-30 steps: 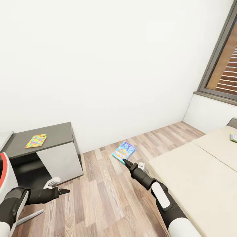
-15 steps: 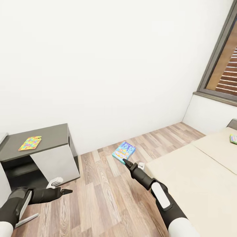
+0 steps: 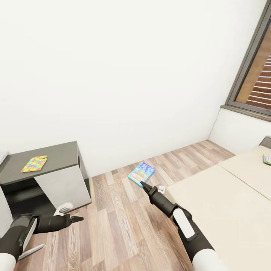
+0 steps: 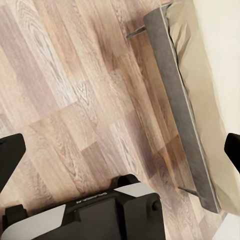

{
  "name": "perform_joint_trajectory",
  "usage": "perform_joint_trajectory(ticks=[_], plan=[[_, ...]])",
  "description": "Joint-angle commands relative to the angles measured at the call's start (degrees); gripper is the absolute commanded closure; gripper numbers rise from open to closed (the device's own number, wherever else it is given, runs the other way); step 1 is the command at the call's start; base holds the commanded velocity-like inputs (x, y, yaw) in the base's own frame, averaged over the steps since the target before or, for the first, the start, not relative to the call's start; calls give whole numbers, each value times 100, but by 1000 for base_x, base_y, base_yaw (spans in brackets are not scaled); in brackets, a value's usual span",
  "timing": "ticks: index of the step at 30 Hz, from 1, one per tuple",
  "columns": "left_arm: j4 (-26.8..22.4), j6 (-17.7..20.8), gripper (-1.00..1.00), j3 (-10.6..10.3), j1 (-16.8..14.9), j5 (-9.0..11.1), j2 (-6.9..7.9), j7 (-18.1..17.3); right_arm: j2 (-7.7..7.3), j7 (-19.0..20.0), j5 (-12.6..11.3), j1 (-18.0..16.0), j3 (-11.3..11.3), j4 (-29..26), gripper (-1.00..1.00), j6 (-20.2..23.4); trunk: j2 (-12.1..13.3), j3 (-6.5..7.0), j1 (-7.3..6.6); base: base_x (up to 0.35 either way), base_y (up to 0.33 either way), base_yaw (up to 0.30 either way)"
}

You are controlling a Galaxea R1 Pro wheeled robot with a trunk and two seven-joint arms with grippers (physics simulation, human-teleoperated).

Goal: Put all the toys in the child's room - the three board games (two on the bed and one on the table), the two jigsaw puzzles on the table, and the tennis ball on the table - inside the toy box on the table in the child's room.

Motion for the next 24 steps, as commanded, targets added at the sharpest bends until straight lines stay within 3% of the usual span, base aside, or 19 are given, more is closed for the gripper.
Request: perform_joint_trajectory(ticks=[1,6,24], plan=[[-3,34,-100,25,-7,-60,-9,-49,3,0,-41,-5,-10,0,100,44,-12,-12,4,0,0,0],[-6,34,-100,24,-7,-74,-72,-40,4,1,-42,-5,-10,0,100,42,-12,-12,4,0,0,0],[-5,65,-100,24,-7,-86,-88,61,8,1,-38,-5,-2,-8,100,41,-12,-12,4,0,0,0]])
